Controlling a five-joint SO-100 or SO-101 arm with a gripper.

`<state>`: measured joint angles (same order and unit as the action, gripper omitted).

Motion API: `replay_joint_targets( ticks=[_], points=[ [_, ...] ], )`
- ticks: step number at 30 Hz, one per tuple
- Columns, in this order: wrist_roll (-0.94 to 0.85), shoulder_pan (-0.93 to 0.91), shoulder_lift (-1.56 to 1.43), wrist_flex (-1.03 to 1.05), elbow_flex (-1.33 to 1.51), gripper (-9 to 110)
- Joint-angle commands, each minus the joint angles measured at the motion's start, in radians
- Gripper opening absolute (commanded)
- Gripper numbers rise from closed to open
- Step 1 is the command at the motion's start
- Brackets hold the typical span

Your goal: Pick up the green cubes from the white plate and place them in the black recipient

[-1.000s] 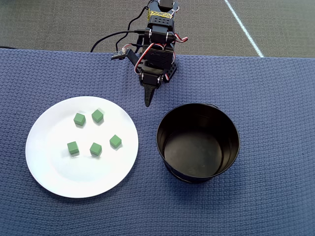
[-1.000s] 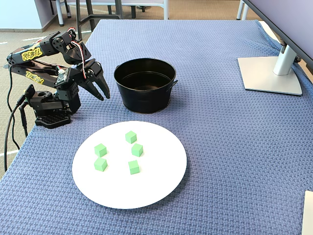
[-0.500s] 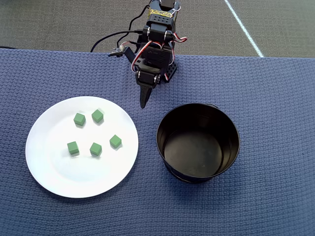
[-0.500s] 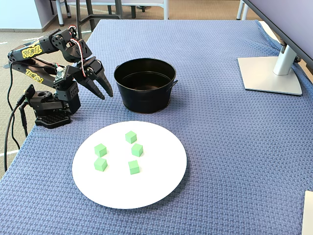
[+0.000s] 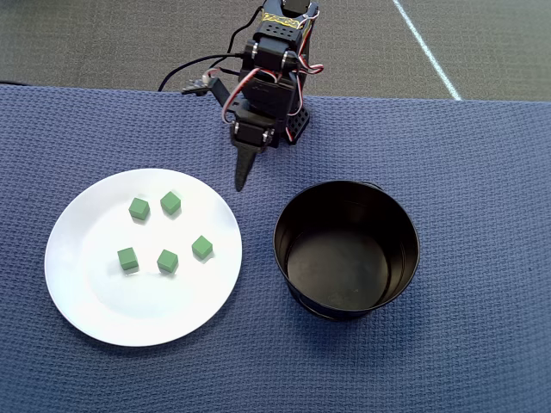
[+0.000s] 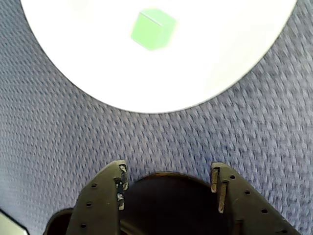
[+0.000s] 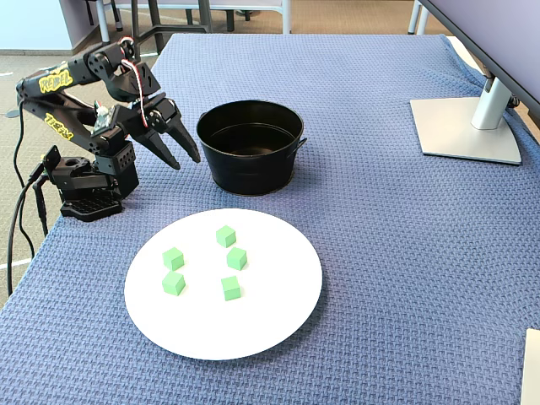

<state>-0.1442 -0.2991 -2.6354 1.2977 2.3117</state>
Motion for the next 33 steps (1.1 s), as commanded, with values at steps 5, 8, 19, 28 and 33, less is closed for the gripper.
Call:
replay_joint_targets(
  ticks=[5, 8, 19, 28, 33],
  points=[
    [-0.393, -0.115, 0.259, -0.078, -0.149, 18],
    [-0.543, -0.186, 0.373, -0.167, -0.143, 18],
    [-0.833, -0.379, 0.698, -0.414, -0.221, 21],
    [-1.075, -0.344, 0.816, -0.520, -0.183, 23],
    [-1.173, -0.281, 0.842, -0.532, -0.192, 23]
  ],
)
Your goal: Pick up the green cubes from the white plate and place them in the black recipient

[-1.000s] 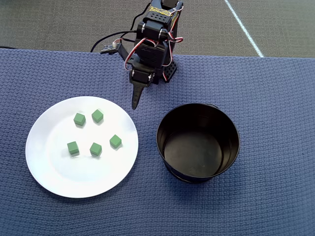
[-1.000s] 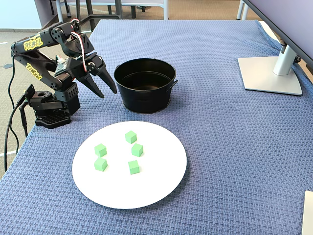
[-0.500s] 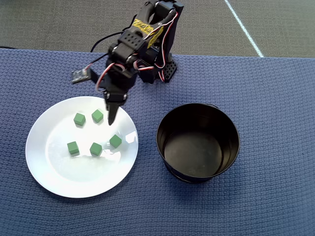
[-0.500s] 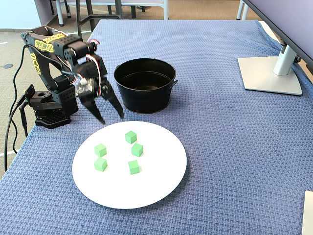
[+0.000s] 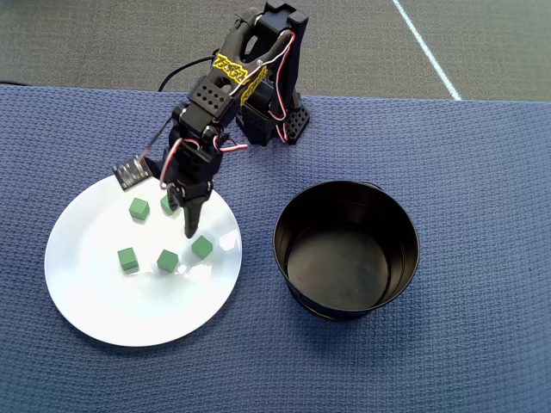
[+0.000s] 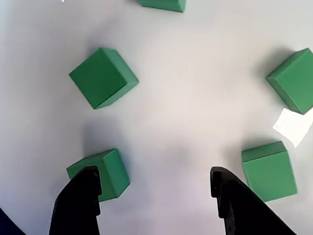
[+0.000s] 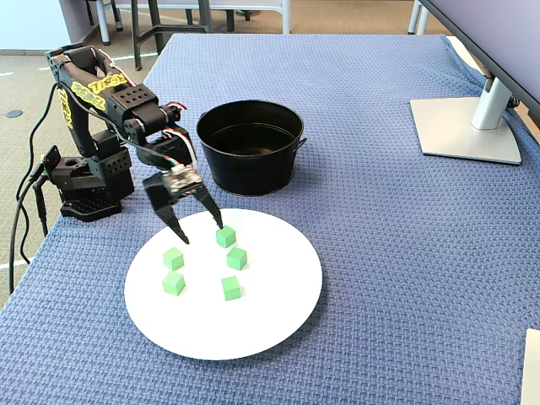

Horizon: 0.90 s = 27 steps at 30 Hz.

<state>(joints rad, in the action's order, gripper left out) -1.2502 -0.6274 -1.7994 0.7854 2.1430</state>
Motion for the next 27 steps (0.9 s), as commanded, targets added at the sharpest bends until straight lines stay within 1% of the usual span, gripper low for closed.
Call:
replay_joint_targets(
  ticks=[1, 12, 19, 27],
  points=[
    [-0.069, 0.061, 0.012, -0.023, -0.029, 23],
    [-0.014, 0.202, 0.100, 0.005, -0.110, 22],
    [-0.017, 0.218, 0.158, -0.018, -0.110, 22],
    [-0.044, 0.189, 0.173, -0.091, -0.080, 19]
  ],
)
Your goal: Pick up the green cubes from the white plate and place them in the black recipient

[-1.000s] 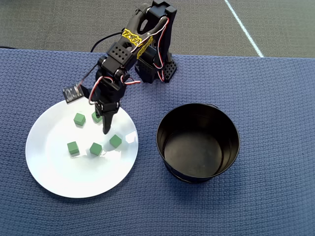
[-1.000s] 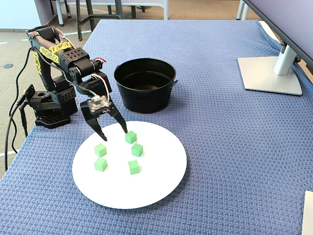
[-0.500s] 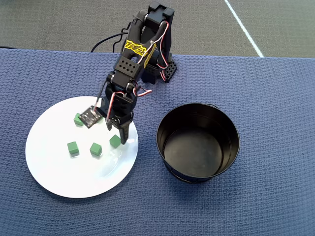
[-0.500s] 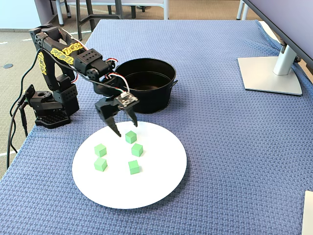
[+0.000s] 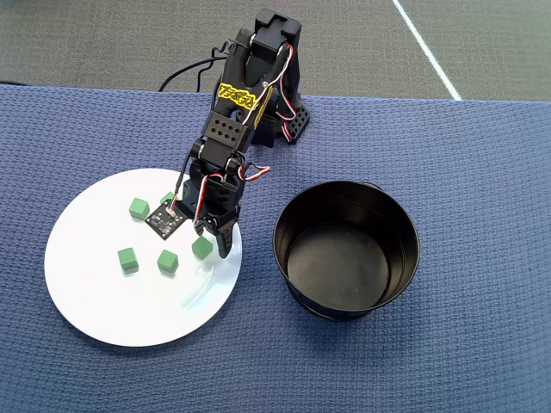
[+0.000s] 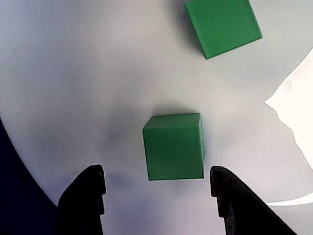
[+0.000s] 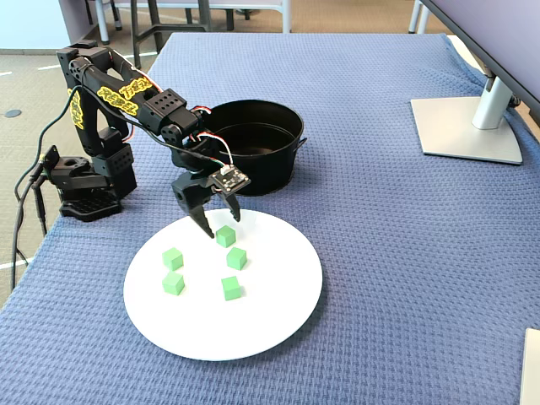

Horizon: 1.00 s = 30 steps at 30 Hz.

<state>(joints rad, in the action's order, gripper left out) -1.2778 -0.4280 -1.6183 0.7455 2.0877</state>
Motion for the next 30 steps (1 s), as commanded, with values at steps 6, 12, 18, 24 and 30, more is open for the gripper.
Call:
replay_joint_targets(
  ticks=[6, 12, 18, 24, 30],
  points=[
    [-0.044, -0.032, 0.026, -0.100, -0.020, 17],
    [-0.046, -0.034, 0.044, -0.112, -0.017, 10],
    [0.071, -0.028, 0.034, -0.176, -0.017, 0],
    [0.371, -0.038, -0.137, 0.132, -0.256, 0],
    [0.629, -0.034, -0.476, 0.408, -0.319, 0]
  ],
)
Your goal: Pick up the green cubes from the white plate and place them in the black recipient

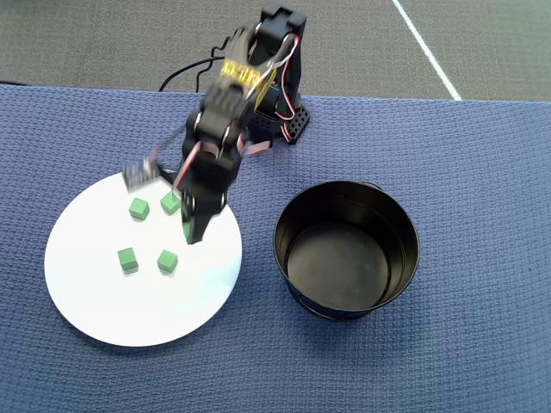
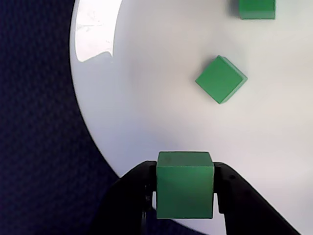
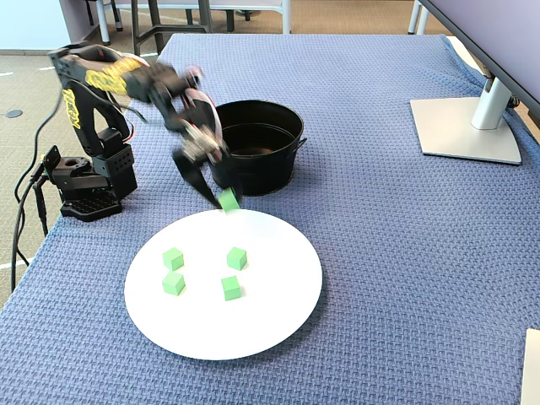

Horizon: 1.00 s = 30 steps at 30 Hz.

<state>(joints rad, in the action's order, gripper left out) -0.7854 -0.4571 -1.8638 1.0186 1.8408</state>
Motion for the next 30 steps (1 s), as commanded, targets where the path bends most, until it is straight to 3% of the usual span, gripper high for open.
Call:
replay_joint_targets(
  ticks=[1, 9, 16, 22, 30],
  points=[
    [0.170, 0.014, -0.290, 0.158, -0.051, 0],
    [0.540, 0.350, -0.580, 0.199, 0.114, 0],
    [0.753, 0.583, -0.287, 0.190, -0.014, 0],
    [0.788, 0.657, -0.055, 0.097, -0.069, 0],
    [0.770, 0.738, 0.005, 0.083, -0.112, 0]
  ],
)
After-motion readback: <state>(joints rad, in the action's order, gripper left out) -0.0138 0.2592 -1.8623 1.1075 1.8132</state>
